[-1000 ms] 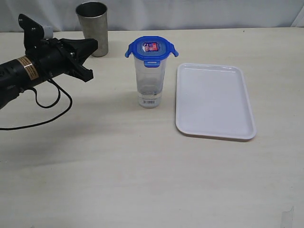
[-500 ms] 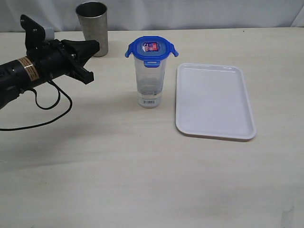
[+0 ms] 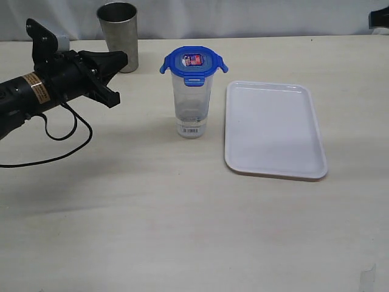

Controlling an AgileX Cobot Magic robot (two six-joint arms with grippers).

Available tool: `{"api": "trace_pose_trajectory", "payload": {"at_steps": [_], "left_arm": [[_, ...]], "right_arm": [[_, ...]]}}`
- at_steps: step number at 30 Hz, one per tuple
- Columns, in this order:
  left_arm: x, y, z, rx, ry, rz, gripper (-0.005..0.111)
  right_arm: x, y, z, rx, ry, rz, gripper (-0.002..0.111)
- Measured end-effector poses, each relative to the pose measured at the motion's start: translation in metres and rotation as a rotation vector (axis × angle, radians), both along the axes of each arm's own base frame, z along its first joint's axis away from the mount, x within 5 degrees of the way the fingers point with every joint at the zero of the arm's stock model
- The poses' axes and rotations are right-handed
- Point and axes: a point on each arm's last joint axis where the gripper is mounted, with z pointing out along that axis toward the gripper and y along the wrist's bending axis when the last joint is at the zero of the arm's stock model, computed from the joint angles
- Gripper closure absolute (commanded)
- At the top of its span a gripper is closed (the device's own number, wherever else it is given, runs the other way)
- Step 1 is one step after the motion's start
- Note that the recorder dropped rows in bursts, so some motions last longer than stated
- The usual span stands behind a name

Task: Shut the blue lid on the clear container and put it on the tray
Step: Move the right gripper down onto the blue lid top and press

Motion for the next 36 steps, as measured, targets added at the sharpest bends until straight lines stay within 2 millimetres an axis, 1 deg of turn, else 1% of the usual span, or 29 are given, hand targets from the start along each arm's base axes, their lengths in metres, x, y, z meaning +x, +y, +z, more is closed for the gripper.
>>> {"api": "trace_pose_trajectory", "payload": {"at_steps": [2, 3, 6, 7, 10, 12, 13, 15, 16, 17, 20, 22, 25, 32, 36], "left_arm": [[0.0, 0.0, 0.0, 0.001, -0.002, -0.002, 0.107], [0.0, 0.0, 0.0, 0.001, -0.002, -0.002, 0.107], [0.001, 0.0, 0.001, 0.001, -0.004, -0.004, 0.107], [0.0, 0.0, 0.001, 0.002, -0.004, -0.006, 0.107], [0.001, 0.0, 0.0, 0.004, -0.003, -0.005, 0.107], [0.001, 0.0, 0.0, 0.004, -0.003, -0.005, 0.107], [0.001, 0.0, 0.0, 0.004, -0.003, -0.005, 0.107], [0.001, 0.0, 0.0, 0.004, -0.003, -0.005, 0.107], [0.001, 0.0, 0.0, 0.004, -0.003, -0.005, 0.107], [0.001, 0.0, 0.0, 0.004, -0.003, -0.005, 0.107], [0.001, 0.0, 0.0, 0.004, -0.003, -0.005, 0.107], [0.001, 0.0, 0.0, 0.004, -0.003, -0.005, 0.107], [0.0, -0.001, 0.0, 0.005, -0.003, -0.007, 0.107], [0.0, -0.001, 0.0, 0.006, -0.003, -0.009, 0.107], [0.0, -0.001, 0.0, 0.007, -0.002, -0.008, 0.107]], "right_arm": [[0.012, 0.006, -0.002, 0.079, 0.12, 0.066, 0.104], [0.017, 0.011, -0.003, 0.122, 0.149, 0.113, 0.104], [0.031, 0.032, 0.001, 0.273, 0.2, 0.319, 0.104], [0.033, 0.041, 0.006, 0.328, 0.197, 0.394, 0.104], [0.036, 0.062, 0.028, 0.447, 0.135, 0.583, 0.104], [0.037, 0.075, 0.043, 0.466, 0.091, 0.667, 0.104], [0.036, 0.085, 0.051, 0.469, 0.069, 0.715, 0.104], [0.034, 0.101, 0.057, 0.468, 0.054, 0.773, 0.104], [0.031, 0.115, 0.06, 0.468, 0.052, 0.817, 0.104], [0.029, 0.124, 0.06, 0.467, 0.057, 0.845, 0.104], [0.023, 0.156, 0.054, 0.473, 0.095, 0.936, 0.104], [0.022, 0.174, 0.045, 0.476, 0.128, 0.977, 0.104], [0.025, 0.193, 0.03, 0.479, 0.168, 1.009, 0.104], [0.026, 0.23, 0.001, 0.467, 0.233, 1.068, 0.104], [0.031, 0.236, -0.012, 0.462, 0.247, 1.06, 0.104]]}}
